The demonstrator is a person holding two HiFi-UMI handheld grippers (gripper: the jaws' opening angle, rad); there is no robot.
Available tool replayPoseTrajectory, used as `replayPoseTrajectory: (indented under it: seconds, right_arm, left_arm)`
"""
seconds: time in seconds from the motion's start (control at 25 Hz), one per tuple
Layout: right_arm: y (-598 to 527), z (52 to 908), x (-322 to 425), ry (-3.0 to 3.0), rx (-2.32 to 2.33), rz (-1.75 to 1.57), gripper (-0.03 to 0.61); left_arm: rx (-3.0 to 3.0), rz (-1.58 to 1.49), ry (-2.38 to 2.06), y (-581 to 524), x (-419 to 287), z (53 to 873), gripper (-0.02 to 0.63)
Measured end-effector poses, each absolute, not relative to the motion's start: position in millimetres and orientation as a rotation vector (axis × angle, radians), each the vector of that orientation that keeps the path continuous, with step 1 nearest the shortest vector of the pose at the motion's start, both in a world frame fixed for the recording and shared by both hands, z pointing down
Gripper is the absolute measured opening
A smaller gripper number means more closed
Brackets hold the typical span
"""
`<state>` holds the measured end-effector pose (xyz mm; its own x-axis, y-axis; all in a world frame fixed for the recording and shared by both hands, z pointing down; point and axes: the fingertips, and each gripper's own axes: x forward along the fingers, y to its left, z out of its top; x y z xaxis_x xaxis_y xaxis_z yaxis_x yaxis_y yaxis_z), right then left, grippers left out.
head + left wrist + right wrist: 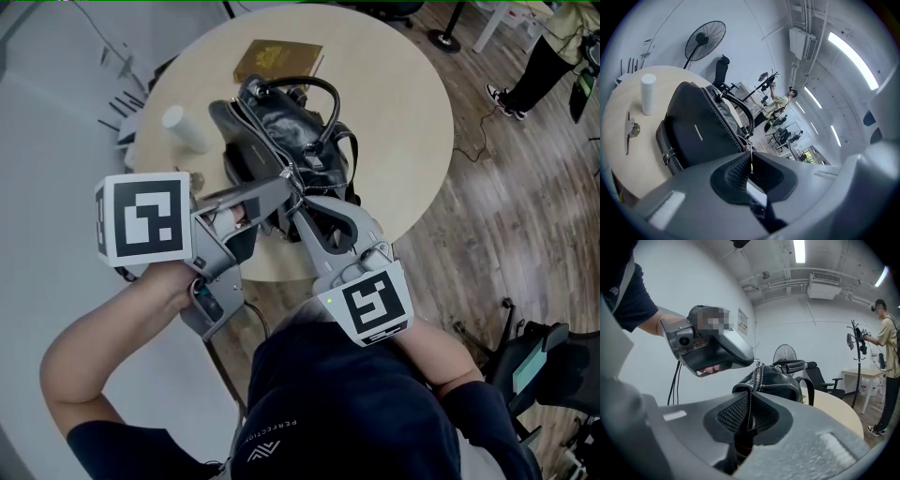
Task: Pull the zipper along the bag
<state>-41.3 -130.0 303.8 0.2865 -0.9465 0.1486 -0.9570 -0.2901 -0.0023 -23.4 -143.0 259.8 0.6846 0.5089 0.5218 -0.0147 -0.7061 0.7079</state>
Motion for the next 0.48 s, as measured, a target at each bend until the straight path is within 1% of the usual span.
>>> replayPoseTrajectory:
  seconds: [0.16,0.48]
  right_arm:
    - [-127.9,303.4,-43.4,-1.807,2.375,0.154,0.026]
    - [-121.0,304.0,-49.3,-1.806,2.317,0.134,0.025]
  left_arm:
    - [2.187,0.989,0.417,-142.3,-21.3,258.1,0.023]
    - [2.088,0.926,0.478,-137.5,-15.8,252.3,0.023]
